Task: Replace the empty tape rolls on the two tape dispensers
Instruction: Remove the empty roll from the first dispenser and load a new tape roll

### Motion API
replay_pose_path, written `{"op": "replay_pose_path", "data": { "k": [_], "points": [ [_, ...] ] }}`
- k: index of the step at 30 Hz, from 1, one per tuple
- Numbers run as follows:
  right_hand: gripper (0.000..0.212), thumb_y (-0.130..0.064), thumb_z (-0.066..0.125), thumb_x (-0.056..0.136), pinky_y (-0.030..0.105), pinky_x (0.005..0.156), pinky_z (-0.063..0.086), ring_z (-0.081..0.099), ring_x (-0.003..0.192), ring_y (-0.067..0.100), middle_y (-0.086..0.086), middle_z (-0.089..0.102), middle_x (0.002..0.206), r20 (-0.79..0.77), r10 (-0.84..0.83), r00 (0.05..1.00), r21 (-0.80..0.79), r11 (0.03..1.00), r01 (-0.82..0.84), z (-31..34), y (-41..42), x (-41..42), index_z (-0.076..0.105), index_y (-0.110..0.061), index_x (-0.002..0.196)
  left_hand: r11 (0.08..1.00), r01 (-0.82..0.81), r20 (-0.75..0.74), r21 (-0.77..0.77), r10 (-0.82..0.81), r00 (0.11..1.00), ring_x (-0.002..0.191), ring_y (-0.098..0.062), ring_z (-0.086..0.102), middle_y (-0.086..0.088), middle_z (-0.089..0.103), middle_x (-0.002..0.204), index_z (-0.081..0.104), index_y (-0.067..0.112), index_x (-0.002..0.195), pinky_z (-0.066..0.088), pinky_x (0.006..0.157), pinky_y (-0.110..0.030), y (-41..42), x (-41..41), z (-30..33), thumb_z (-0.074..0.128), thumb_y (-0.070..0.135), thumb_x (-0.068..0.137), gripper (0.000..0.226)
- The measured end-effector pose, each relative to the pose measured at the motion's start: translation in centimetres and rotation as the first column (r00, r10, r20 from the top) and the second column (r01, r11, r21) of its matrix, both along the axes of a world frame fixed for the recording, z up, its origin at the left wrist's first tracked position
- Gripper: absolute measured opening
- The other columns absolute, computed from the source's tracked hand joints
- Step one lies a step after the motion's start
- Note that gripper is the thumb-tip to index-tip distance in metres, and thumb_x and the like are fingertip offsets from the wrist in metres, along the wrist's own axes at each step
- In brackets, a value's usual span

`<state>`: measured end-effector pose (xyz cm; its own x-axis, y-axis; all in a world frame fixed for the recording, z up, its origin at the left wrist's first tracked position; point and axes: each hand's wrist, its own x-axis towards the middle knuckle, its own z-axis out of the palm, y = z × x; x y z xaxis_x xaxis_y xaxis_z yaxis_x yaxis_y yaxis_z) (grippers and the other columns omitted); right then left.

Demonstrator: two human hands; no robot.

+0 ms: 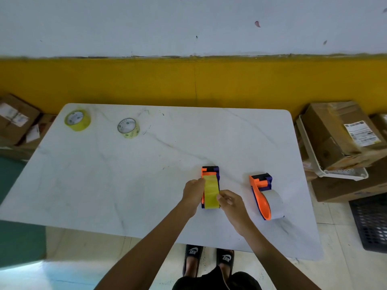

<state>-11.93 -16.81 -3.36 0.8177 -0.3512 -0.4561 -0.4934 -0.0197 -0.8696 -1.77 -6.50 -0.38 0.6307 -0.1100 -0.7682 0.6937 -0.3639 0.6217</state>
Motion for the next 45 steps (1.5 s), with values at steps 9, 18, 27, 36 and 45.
{"op": "replay_pose_path", "data": {
  "k": [9, 18, 27, 36, 45],
  "points": [
    [0.016, -0.018, 0.061, 0.088, 0.028, 0.082, 0.055, 0.064, 0.094, 0.019, 0.001, 0.067, 0.097, -0.093, -0.072, 0.993, 0.068, 0.995, 0.078, -0.1, -0.6, 1.7, 0.064, -0.024, 0.102, 0.982, 0.176, 0.126, 0.072, -0.184, 0.975, 0.077, -0.02, 0.048, -0.008, 0.053, 0.085, 0.06, 0.01, 0.089, 0.042, 0.069, -0.033, 0.8, -0.6, -1.5, 0.049, 0.028, 0.09, 0.021],
    [0.032, -0.017, 0.065, 0.088, 0.031, 0.098, 0.043, 0.057, 0.113, 0.024, 0.01, 0.063, 0.12, -0.034, 0.511, 0.859, -0.507, 0.732, -0.455, 2.0, -2.8, 6.7, 0.067, -0.01, 0.12, 0.984, 0.161, 0.122, 0.071, -0.169, 0.978, 0.073, -0.019, 0.048, -0.007, 0.049, 0.078, 0.051, 0.014, 0.075, 0.042, 0.069, -0.031, 1.1, 0.0, -2.0, 0.037, 0.024, 0.096, 0.027],
    [0.018, -0.014, 0.057, 0.091, 0.043, 0.086, 0.051, 0.064, 0.094, 0.03, 0.013, 0.07, 0.101, -0.144, 0.503, 0.852, -0.558, 0.67, -0.49, 2.0, -3.8, 8.1, 0.071, -0.005, 0.098, 0.966, 0.208, 0.144, 0.155, -0.23, 0.962, 0.06, -0.015, 0.038, -0.001, 0.042, 0.067, 0.043, 0.016, 0.065, 0.034, 0.055, -0.026, 1.0, 0.4, -2.0, 0.037, 0.023, 0.094, 0.031],
    [0.018, -0.011, 0.055, 0.089, 0.043, 0.084, 0.052, 0.063, 0.091, 0.03, 0.014, 0.07, 0.097, -0.16, 0.476, 0.865, -0.52, 0.704, -0.484, 2.0, -3.7, 8.7, 0.07, -0.003, 0.095, 0.956, 0.263, 0.152, 0.129, -0.281, 0.948, 0.08, -0.015, 0.055, -0.004, 0.062, 0.099, 0.061, 0.013, 0.109, 0.043, 0.058, -0.023, 1.0, 0.7, -1.8, 0.052, 0.028, 0.089, 0.027],
    [0.021, -0.022, 0.063, 0.09, 0.031, 0.08, 0.048, 0.062, 0.092, 0.022, 0.012, 0.071, 0.103, -0.298, 0.557, 0.775, -0.37, 0.681, -0.632, 1.7, -5.9, 11.6, 0.073, -0.005, 0.098, 0.916, 0.333, 0.196, 0.221, -0.377, 0.905, 0.077, -0.008, 0.055, -0.003, 0.062, 0.105, 0.058, 0.011, 0.12, 0.04, 0.052, -0.018, 1.0, 1.1, -1.7, 0.051, 0.04, 0.089, 0.043]
  ]
}}
